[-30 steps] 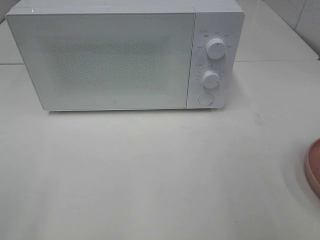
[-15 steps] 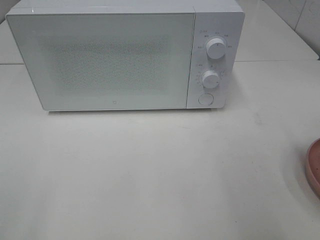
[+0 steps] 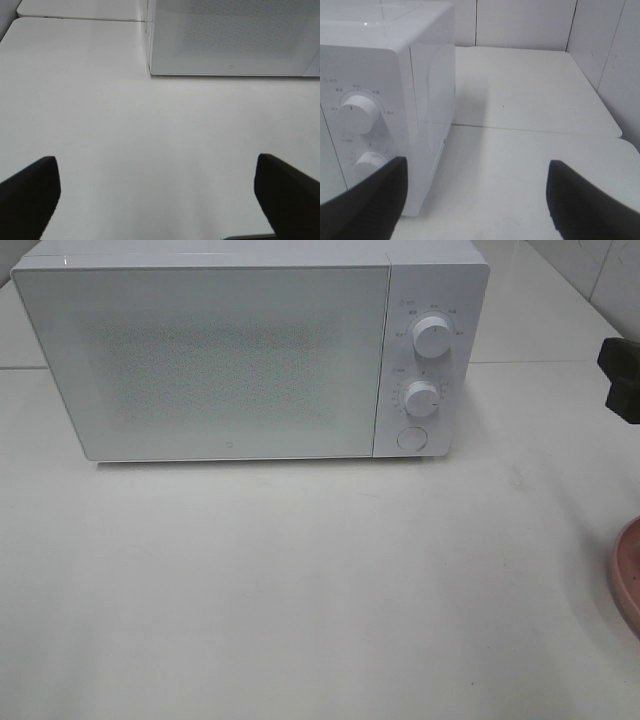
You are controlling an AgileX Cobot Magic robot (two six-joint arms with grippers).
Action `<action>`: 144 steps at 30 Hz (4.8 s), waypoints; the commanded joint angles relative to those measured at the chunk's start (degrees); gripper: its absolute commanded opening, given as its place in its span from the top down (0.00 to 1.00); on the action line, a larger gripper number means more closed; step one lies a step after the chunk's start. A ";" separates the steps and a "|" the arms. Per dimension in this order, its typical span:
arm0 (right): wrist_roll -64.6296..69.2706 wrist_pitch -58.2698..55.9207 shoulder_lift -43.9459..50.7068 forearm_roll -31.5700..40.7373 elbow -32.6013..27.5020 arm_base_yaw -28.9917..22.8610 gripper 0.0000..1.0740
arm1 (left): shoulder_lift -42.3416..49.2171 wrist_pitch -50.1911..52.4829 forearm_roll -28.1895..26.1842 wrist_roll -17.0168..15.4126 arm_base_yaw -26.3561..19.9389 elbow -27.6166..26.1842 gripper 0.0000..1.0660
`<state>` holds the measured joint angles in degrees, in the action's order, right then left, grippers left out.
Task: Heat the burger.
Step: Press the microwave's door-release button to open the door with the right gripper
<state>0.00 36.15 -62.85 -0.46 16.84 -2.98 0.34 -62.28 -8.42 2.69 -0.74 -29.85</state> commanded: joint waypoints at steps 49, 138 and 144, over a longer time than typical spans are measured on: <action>-21.20 35.75 -35.12 51.17 4.41 -42.97 0.31 | 1.26 0.86 -0.34 0.00 0.29 0.17 0.08; 74.20 16.10 -52.77 39.25 23.78 -32.26 1.00 | 1.26 0.86 -0.34 0.00 0.29 0.17 0.08; 74.08 14.73 -54.20 38.62 25.78 -30.48 1.00 | 0.97 0.86 -0.34 0.00 0.29 0.17 0.08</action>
<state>73.97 51.17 -117.17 39.08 42.11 -33.86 0.34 -62.17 -8.42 2.69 -0.74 -29.85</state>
